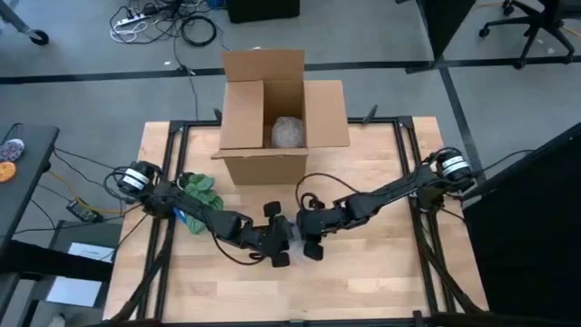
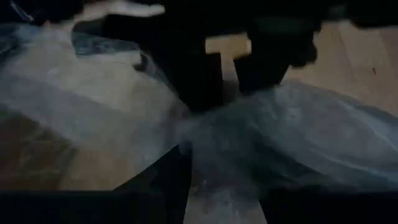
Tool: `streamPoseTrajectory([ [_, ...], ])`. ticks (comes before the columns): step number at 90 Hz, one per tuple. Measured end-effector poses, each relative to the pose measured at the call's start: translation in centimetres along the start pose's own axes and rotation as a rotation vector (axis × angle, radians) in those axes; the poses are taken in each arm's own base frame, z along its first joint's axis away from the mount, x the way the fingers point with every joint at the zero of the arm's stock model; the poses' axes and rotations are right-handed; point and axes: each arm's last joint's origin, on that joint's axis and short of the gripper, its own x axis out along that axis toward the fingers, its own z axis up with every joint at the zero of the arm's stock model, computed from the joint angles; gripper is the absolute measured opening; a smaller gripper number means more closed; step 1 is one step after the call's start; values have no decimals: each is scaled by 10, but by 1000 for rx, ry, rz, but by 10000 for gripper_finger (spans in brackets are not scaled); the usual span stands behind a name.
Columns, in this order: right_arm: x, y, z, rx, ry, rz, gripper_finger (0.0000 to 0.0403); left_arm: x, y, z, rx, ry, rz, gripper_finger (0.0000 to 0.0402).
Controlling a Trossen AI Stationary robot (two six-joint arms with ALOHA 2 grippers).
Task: Wrap mug
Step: Wrap the orange mug with the bubble wrap
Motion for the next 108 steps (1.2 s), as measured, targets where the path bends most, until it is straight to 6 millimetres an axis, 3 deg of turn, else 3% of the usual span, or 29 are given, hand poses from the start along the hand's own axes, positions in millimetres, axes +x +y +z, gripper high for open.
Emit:
streamPoseTrajectory([
  [17, 8, -3, 0, -3, 72, -50, 54, -10, -5, 10, 50, -36, -36, 142],
  [34, -2, -2, 6, -21, 84, -74, 28, -51, -4, 31, 83, -47, -78, 142],
  [46, -6, -1, 10, -40, 100, -80, 6, -78, 1, 36, 93, -51, -61, 142],
  [57, -7, 0, 12, -52, 94, -77, 2, -89, 0, 29, 73, -7, -26, 142],
  [84, -7, 1, 13, -52, 87, -73, 0, -63, 1, -23, -57, 58, -7, 142],
  [108, -7, 4, 14, -63, 68, -55, 0, -33, 16, -18, -67, -224, -29, 142],
])
